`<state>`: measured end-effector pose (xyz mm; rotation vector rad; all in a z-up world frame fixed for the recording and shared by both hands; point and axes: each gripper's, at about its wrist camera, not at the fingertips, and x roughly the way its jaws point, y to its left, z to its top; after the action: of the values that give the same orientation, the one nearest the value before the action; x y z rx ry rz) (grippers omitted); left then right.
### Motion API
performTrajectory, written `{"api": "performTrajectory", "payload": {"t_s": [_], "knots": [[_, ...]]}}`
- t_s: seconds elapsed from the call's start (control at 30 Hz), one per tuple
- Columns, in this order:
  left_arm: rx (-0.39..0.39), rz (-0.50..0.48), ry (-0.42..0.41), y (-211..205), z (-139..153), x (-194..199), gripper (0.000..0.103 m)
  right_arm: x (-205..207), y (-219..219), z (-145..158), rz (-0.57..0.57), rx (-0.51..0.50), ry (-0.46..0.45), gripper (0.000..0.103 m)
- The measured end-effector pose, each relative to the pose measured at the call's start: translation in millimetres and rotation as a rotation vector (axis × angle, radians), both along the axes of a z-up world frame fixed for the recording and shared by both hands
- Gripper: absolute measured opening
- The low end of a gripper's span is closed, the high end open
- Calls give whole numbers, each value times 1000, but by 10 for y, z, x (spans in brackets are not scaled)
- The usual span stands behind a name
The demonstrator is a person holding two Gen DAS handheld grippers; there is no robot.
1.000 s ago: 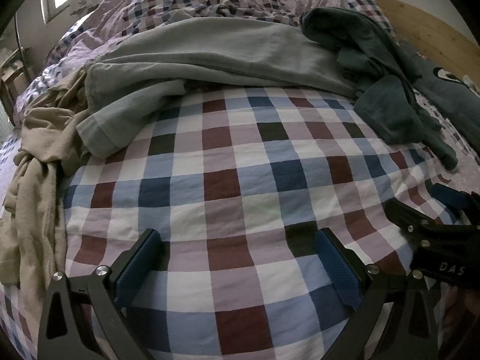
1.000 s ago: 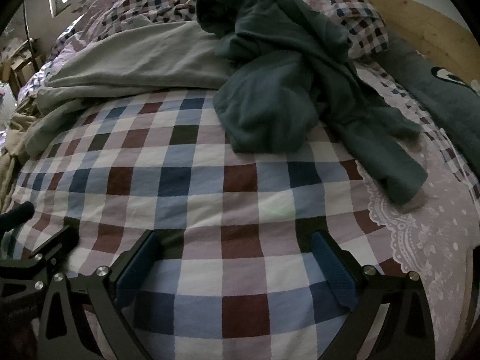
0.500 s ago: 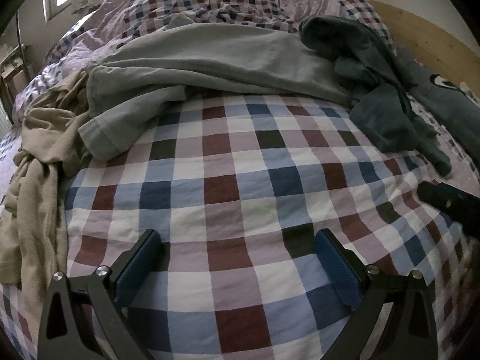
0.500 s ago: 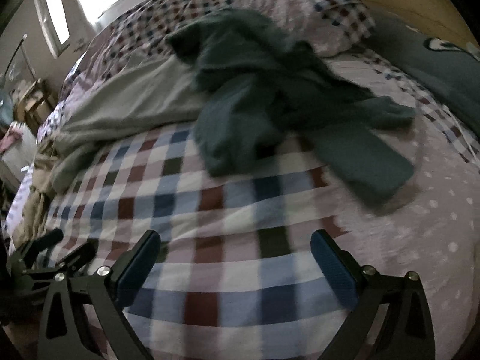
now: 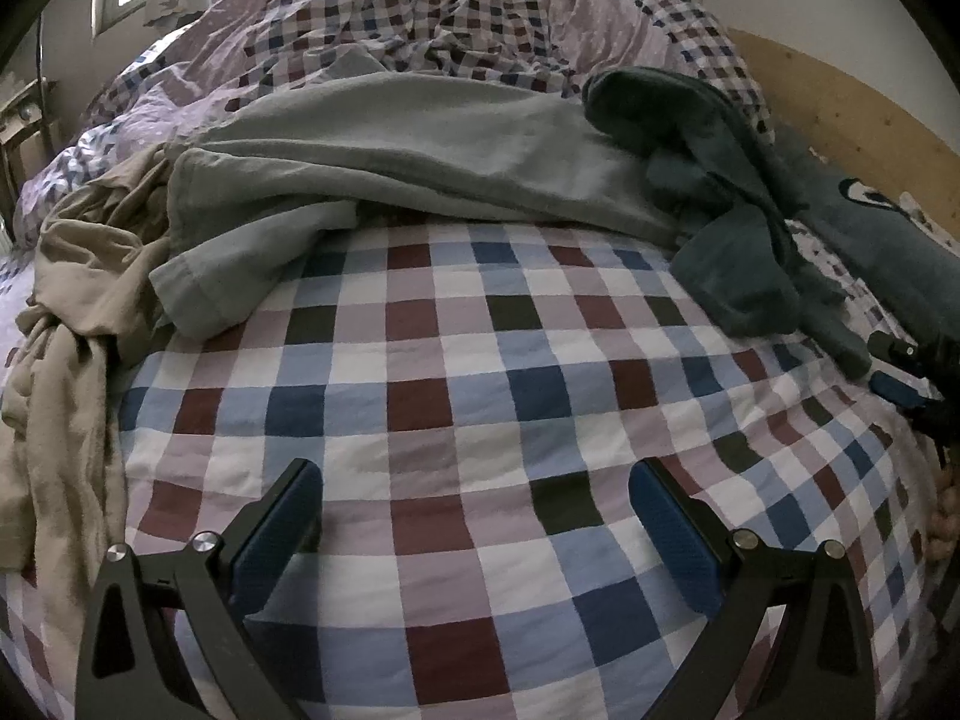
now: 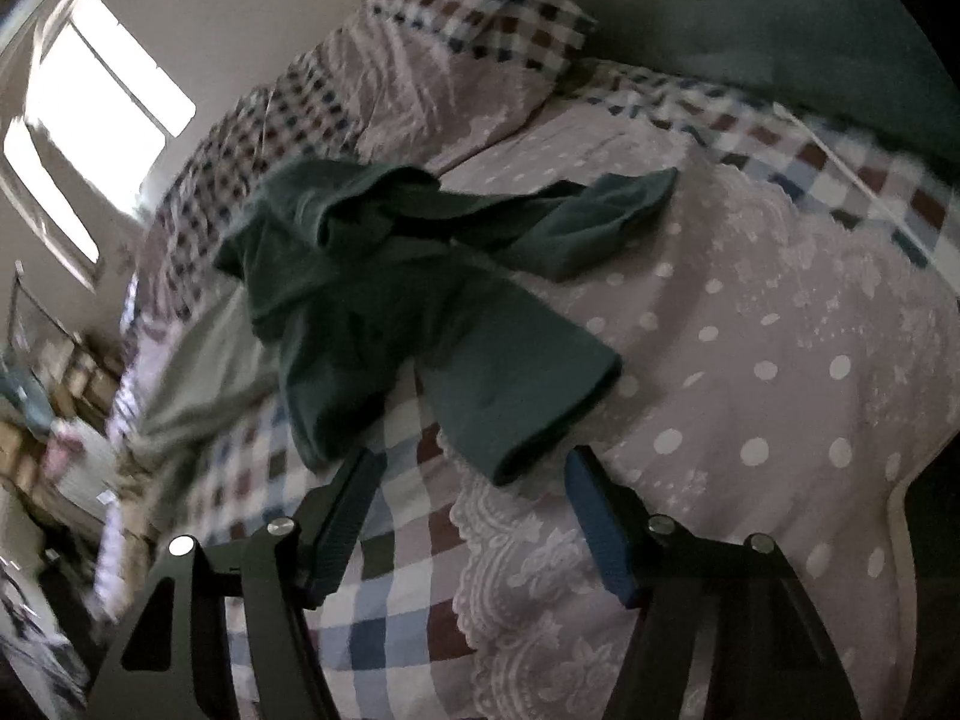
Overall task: Fold clothes
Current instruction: 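Reach the right tool to the dark green hoodie and grasp it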
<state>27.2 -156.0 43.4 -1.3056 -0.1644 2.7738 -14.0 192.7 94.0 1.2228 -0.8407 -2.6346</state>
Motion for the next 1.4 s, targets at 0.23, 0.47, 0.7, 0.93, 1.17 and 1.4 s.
{"api": "performTrajectory", "payload": {"t_s": [0.23, 0.47, 0.7, 0.93, 1.17, 1.4], "knots": [[30, -2, 14, -298, 9, -4, 103, -92, 201, -48, -49, -127, 2, 69], [42, -20, 29, 147, 85, -14, 103, -235, 246, -91, -77, -48, -37, 54], [57, -37, 38, 367, 9, -110, 103, -203, 183, -88, -102, 63, -43, 3], [100, -86, 84, 522, 68, -115, 103, -13, -171, 361, 36, 134, 132, 0], [104, -201, 160, 727, 244, 80, 103, 177, -538, 715, 197, 151, 243, 1], [104, -216, 173, 812, 308, 116, 103, 45, 60, 322, 3, -45, 59, 38]]}}
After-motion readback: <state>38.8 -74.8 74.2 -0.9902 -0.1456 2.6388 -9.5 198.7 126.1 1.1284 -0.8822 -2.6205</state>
